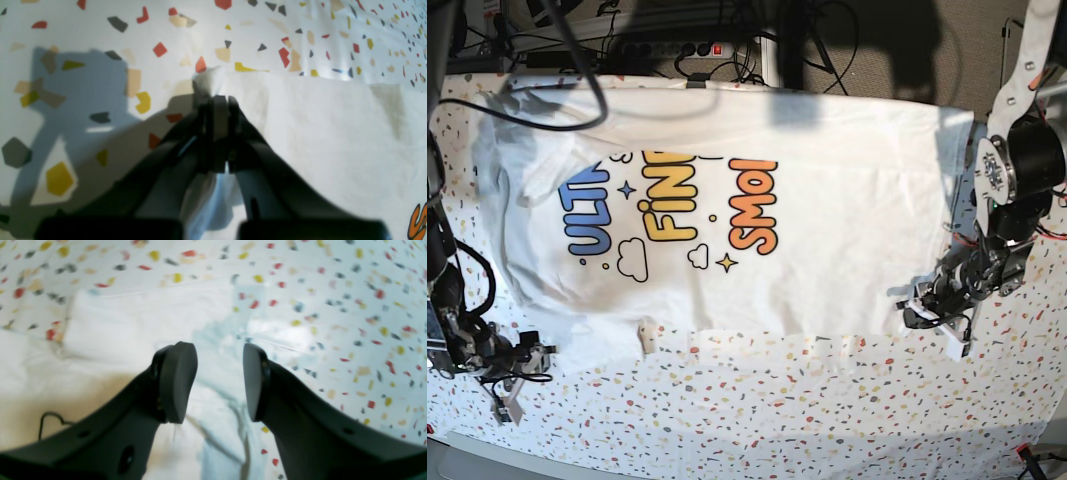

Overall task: Fold the T-shirt properly
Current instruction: 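Grasp the hem corners with both grippers and lift them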

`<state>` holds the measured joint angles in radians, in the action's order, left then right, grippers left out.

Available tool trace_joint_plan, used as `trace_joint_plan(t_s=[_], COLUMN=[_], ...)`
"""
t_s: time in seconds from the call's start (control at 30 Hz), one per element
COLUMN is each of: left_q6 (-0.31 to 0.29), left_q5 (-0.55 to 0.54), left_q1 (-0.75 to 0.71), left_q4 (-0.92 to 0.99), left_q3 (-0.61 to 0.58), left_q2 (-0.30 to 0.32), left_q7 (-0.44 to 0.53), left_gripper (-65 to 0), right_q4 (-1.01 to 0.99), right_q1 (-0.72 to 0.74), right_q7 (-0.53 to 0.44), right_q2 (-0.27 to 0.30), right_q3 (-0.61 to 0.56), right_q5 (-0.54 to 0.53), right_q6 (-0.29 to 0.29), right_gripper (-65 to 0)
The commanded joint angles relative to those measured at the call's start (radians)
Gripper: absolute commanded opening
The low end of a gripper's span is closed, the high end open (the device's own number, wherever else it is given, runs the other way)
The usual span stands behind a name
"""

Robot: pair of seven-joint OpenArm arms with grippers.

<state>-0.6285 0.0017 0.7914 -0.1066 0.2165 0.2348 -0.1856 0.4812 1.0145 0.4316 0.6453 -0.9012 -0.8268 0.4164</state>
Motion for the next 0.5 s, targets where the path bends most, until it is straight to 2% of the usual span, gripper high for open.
trace_joint_plan(t_s=[0.0, 0.1, 0.2, 0.47], left_q6=[-0.001, -0.001, -0.001, -0.001], left_q5=[0.032, 0.032, 0.032, 0.032], left_q1=[0.006, 0.006, 0.006, 0.006], left_q4=[0.002, 0.002, 0.002, 0.002], left_q3=[-0.002, -0.002, -0.002, -0.002], left_q2=[-0.002, -0.002, -0.002, -0.002], left_q7=[-0.068, -0.069, -0.076, -0.044], left_gripper=[-65.0, -65.0, -65.0, -65.0], right_q4=[-0.045, -0.204, -0.318, -0.465], right_q1=[0.062, 0.11, 0.115, 0.099], right_q7=[-0.004, -0.001, -0.005, -0.005], right_q2=[-0.001, -0.04, -0.06, -0.066], right_q3=[-0.019, -0.071, -0.077, -0.071], right_q5=[-0.017, -0.015, 0.012, 0.039], right_q6=[-0.004, 0.032, 0.076, 0.09], right_gripper=[-38.1, -38.1, -38.1, -38.1])
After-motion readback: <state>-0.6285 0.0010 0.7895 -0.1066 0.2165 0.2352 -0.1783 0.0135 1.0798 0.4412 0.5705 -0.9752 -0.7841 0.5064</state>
